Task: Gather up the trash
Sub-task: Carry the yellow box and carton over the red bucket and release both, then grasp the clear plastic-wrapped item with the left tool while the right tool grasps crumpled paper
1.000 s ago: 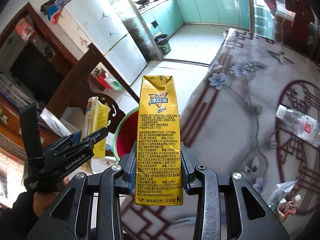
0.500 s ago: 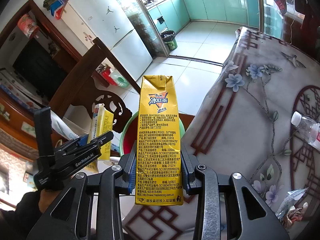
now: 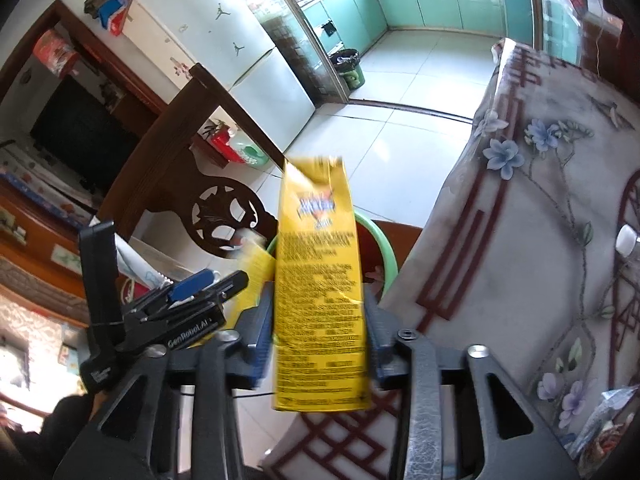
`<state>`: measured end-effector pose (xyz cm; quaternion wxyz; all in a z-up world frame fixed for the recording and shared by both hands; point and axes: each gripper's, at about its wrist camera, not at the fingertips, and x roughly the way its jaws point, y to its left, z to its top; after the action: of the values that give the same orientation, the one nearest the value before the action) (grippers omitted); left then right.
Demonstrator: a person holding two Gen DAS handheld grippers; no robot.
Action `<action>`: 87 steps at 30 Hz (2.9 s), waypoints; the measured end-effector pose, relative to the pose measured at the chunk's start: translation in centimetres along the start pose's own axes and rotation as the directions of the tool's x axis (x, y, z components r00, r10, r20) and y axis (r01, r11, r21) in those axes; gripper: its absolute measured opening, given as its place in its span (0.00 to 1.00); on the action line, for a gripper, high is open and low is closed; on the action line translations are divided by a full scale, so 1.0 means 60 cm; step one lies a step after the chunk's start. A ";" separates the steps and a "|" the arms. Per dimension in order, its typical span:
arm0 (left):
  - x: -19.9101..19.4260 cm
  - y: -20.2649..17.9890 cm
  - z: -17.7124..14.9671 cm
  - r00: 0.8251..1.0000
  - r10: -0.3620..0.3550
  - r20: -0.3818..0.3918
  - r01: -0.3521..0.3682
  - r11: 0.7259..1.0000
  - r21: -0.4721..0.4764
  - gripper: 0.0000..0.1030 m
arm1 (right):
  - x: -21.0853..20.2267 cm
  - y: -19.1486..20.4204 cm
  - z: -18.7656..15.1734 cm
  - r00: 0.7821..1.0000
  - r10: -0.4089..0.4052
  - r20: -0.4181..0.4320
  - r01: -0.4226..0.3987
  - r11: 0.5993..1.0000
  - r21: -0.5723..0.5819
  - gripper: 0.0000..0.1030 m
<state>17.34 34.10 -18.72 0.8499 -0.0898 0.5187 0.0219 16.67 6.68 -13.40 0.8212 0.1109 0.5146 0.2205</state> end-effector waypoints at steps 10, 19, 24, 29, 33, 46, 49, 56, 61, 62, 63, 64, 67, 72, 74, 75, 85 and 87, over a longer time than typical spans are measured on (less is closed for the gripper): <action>-0.012 -0.007 0.004 1.000 -0.008 0.017 0.008 1.000 -0.007 0.66 | -0.027 -0.012 -0.007 0.999 -0.032 0.036 0.032 0.999 0.013 0.74; -0.031 -0.111 -0.007 0.997 -0.074 0.025 0.071 0.993 0.098 0.66 | -0.105 -0.087 -0.050 0.991 -0.114 0.072 0.108 0.991 0.084 0.74; -0.034 -0.202 -0.024 0.993 -0.120 0.010 0.116 0.977 0.177 0.66 | -0.159 -0.169 -0.092 0.976 -0.205 0.068 0.191 0.967 0.170 0.74; -0.044 -0.298 -0.057 0.986 -0.164 -0.012 0.162 0.954 0.251 0.66 | -0.232 -0.276 -0.151 0.954 -0.293 0.058 0.262 0.914 0.310 0.74; -0.051 -0.364 -0.086 0.982 -0.185 -0.029 0.185 0.939 0.290 0.66 | -0.261 -0.354 -0.209 0.946 -0.325 0.003 0.296 0.864 0.407 0.74; -0.064 -0.535 -0.194 0.972 -0.208 -0.111 0.234 0.894 0.382 0.66 | -0.213 -0.450 -0.300 0.979 -0.167 -0.117 0.201 0.882 0.427 0.40; -0.064 -0.561 -0.216 0.969 -0.214 -0.127 0.247 0.884 0.397 0.66 | -0.242 -0.460 -0.302 0.981 -0.181 -0.074 0.196 0.889 0.414 0.29; -0.030 -0.623 -0.256 0.959 -0.209 -0.193 0.273 0.863 0.426 0.66 | -0.334 -0.473 -0.296 0.965 -0.260 0.040 0.225 0.895 0.385 0.29; 0.005 -0.656 -0.273 0.953 -0.190 -0.235 0.277 0.860 0.428 0.66 | -0.359 -0.479 -0.297 0.963 -0.260 0.069 0.215 0.898 0.385 0.29; 0.011 -0.662 -0.275 0.953 -0.186 -0.239 0.276 0.859 0.430 0.66 | -0.358 -0.477 -0.294 0.963 -0.260 0.070 0.215 0.899 0.382 0.29; 0.017 -0.668 -0.277 0.953 -0.183 -0.242 0.274 0.859 0.433 0.66 | -0.359 -0.477 -0.294 0.963 -0.261 0.071 0.216 0.900 0.380 0.29; 0.021 -0.673 -0.278 0.953 -0.179 -0.245 0.273 0.857 0.436 0.66 | -0.356 -0.477 -0.291 0.963 -0.262 0.070 0.217 0.900 0.379 0.29; 0.034 -0.684 -0.278 0.953 -0.171 -0.248 0.269 0.857 0.440 0.66 | -0.358 -0.482 -0.293 0.963 -0.260 0.067 0.217 0.900 0.377 0.29; 0.041 -0.682 -0.274 0.957 -0.163 -0.241 0.257 0.860 0.440 0.61 | -0.356 -0.483 -0.289 0.964 -0.259 0.064 0.217 0.902 0.374 0.29; 0.042 -0.681 -0.272 0.951 -0.176 -0.255 0.276 0.855 0.439 0.18 | -0.354 -0.479 -0.286 0.965 -0.253 0.065 0.212 0.905 0.369 0.29; 0.043 -0.680 -0.272 0.948 -0.178 -0.264 0.281 0.856 0.434 0.14 | -0.352 -0.476 -0.284 0.966 -0.250 0.065 0.210 0.907 0.366 0.29; -0.056 -0.631 -0.203 0.973 -0.222 -0.057 0.225 0.876 0.426 0.05 | -0.350 -0.436 -0.241 0.964 -0.242 0.113 0.195 0.926 0.323 0.29; -0.079 -0.619 -0.186 0.974 -0.226 -0.012 0.210 0.882 0.422 0.05 | -0.350 -0.424 -0.230 0.961 -0.246 0.128 0.197 0.930 0.309 0.29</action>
<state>10.19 -4.11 -14.68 0.8558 0.0383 0.4819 -0.1844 2.78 -26.30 -13.26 0.8548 0.1902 0.4814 0.0373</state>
